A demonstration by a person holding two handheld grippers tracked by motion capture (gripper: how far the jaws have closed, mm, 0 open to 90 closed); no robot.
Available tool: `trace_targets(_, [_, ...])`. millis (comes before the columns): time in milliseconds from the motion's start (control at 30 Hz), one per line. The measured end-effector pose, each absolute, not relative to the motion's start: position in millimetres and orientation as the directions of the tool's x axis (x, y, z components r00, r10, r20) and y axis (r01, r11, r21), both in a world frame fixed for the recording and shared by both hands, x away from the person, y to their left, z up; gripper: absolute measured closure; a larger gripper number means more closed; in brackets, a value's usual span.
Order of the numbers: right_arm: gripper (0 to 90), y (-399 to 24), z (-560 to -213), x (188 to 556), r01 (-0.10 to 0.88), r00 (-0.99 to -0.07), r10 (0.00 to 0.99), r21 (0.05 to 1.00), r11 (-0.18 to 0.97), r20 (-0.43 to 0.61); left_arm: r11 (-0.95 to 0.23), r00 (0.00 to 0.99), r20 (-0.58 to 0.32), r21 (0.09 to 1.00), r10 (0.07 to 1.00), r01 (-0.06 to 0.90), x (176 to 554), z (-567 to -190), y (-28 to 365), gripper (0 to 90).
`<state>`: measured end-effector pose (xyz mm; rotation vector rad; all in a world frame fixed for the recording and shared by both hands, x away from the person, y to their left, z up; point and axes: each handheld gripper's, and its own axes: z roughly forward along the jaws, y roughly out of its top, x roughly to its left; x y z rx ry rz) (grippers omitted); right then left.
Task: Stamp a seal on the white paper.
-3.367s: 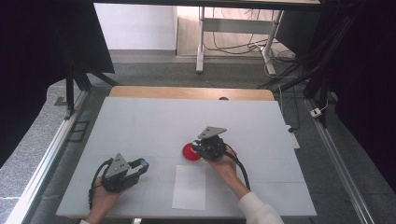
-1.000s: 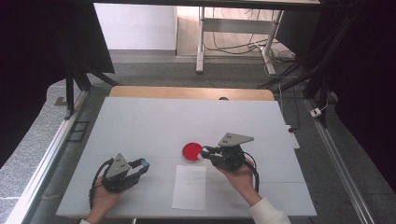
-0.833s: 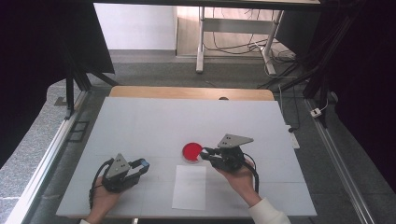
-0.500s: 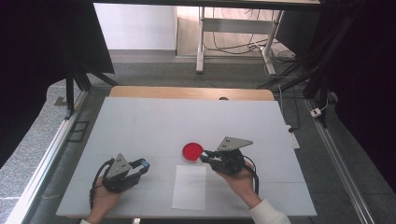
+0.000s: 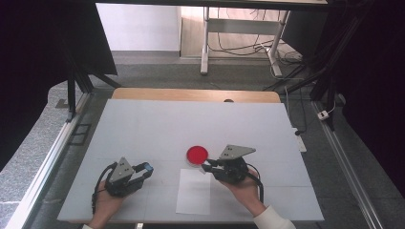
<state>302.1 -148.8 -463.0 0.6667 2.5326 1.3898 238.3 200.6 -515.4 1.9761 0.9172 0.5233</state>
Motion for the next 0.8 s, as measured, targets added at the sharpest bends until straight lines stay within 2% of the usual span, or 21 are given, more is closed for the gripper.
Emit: trace_targets(800, [75.2, -134, -476, 288, 0.283, -0.911, 0.407, 0.807, 0.518, 0.058, -0.355, 0.644, 0.014, 0.844, 0.765, 0.403, 238, -517, 200, 65.3])
